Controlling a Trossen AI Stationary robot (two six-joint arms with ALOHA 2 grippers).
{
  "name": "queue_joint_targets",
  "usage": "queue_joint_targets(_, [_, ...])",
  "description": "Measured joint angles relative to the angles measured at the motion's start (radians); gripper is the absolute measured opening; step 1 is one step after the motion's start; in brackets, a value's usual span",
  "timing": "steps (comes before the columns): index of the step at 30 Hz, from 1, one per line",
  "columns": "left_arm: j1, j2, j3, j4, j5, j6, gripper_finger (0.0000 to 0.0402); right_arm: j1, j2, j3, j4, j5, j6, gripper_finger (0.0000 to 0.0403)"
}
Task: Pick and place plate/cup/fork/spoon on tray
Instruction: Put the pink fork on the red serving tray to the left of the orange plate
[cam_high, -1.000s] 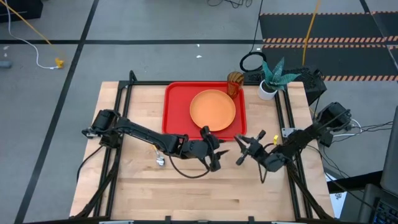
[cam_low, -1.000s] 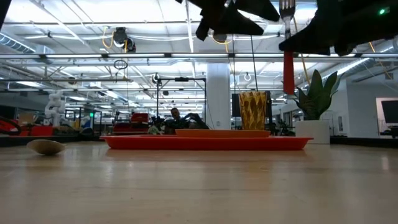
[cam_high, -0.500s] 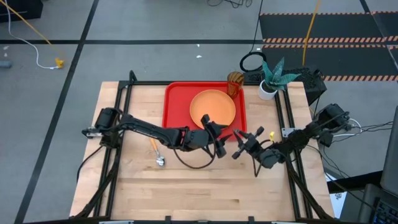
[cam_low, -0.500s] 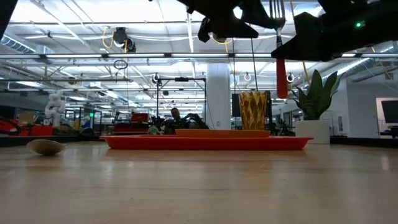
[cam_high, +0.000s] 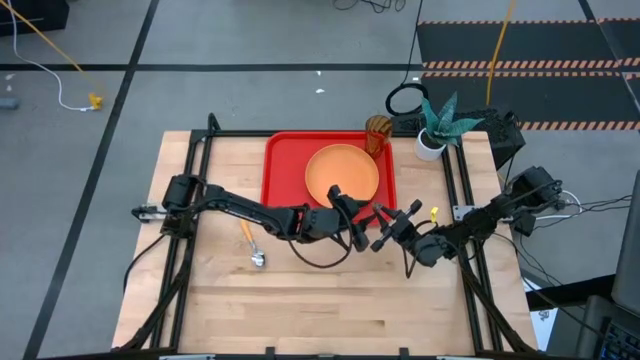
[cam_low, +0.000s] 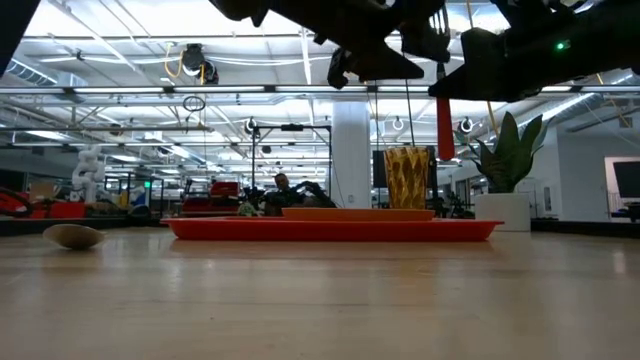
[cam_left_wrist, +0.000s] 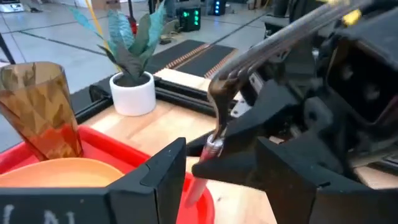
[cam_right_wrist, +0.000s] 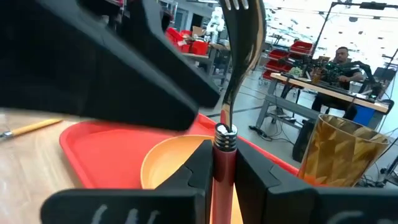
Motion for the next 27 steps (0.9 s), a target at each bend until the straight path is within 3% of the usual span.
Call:
queue_joint_targets(17, [0.006,0.011,0.001,0.042,0.058,0.084,0.0193,-0.006,0.001,-0.002,-0.027,-0.060,-0.034,0.0041])
queue_joint_targets(21, [0.008,0.011,0.001,0.033,0.078,0.104,0.0161,-0.007,0.001,-0.002,-0.030,-0.082,-0.064,0.0039])
queue_joint_targets(27, [0.019,0.011,0.001,-0.002,0.108,0.097,0.0080,-0.007,0.001,-0.002,-0.031,-0.082,-0.070,0.0040])
